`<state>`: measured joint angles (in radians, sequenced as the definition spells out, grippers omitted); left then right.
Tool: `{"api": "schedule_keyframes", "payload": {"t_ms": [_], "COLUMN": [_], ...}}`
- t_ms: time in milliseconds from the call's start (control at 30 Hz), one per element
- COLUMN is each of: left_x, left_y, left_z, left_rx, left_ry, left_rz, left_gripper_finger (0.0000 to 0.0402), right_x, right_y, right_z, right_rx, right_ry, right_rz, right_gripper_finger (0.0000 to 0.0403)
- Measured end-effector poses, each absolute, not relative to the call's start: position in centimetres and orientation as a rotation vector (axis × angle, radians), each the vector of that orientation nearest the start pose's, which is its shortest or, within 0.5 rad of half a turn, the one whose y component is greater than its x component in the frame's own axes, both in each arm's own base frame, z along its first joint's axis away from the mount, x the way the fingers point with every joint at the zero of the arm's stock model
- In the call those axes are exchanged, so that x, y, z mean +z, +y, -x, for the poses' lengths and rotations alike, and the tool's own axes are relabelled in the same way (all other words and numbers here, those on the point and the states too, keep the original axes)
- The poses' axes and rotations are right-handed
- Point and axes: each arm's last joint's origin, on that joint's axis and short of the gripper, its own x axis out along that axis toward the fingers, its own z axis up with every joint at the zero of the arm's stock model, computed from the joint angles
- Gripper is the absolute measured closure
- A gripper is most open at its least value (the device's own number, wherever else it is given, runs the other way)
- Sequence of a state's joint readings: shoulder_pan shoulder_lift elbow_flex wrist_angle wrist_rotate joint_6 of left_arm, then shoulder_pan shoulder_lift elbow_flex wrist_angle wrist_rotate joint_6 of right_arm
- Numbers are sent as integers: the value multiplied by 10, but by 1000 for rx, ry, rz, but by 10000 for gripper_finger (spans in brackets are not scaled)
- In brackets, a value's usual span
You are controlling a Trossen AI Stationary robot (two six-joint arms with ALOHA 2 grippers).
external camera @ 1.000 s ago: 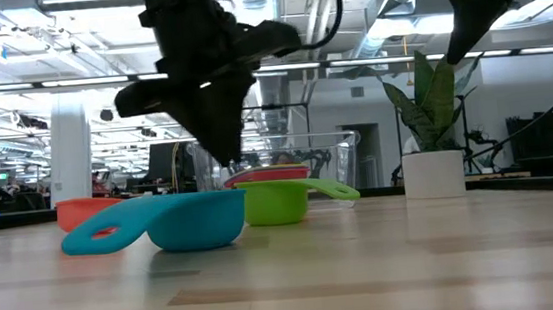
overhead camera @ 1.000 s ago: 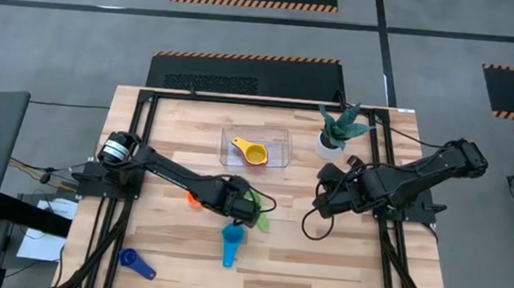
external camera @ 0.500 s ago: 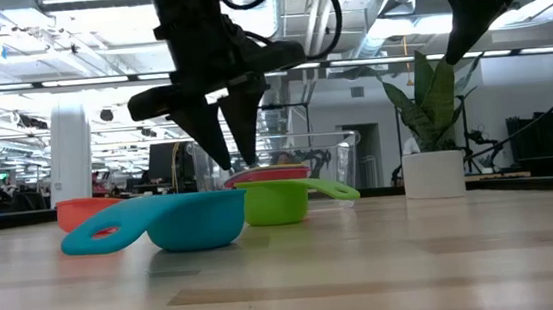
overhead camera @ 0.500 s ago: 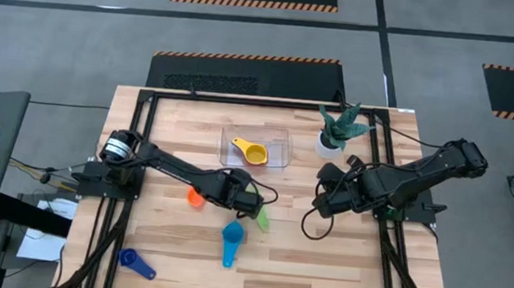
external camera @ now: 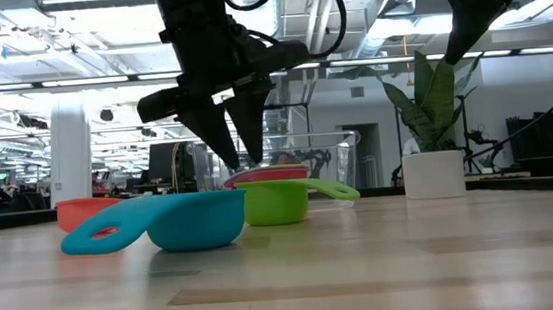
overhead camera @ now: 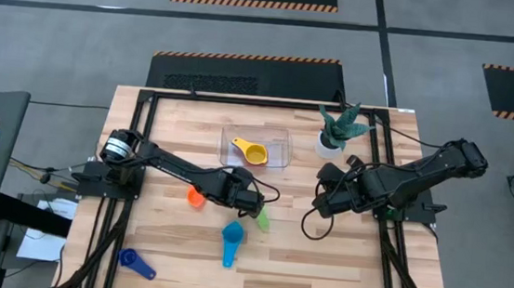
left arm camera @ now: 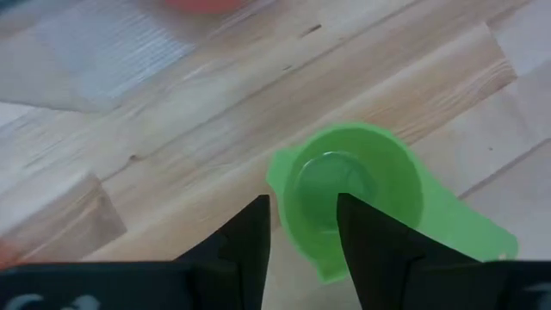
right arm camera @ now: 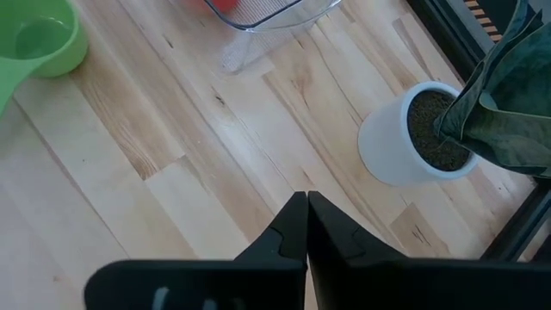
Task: Nest measuring cups in basket
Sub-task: Stack the green measuring cup on top of the yellow measuring cup in the transparent bin
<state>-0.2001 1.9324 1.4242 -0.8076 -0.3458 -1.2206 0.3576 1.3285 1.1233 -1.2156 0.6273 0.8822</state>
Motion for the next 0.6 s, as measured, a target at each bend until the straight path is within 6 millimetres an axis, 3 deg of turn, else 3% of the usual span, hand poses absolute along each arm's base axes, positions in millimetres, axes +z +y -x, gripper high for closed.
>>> {"api": "schedule_keyframes", "payload": {"t_ms": [600], "left_x": [147], "left_y": [-66], "left_z": [-362], "left_rx": [783], "left_ry": [1019], "left_rz": [785], "left_gripper_finger": [278], "right_x": [278], "right_y": [62], "right_z": [-214], "right_rx": [-714], "right_ry": [1023], "right_rz": [-74], "right_gripper_finger": [385]}}
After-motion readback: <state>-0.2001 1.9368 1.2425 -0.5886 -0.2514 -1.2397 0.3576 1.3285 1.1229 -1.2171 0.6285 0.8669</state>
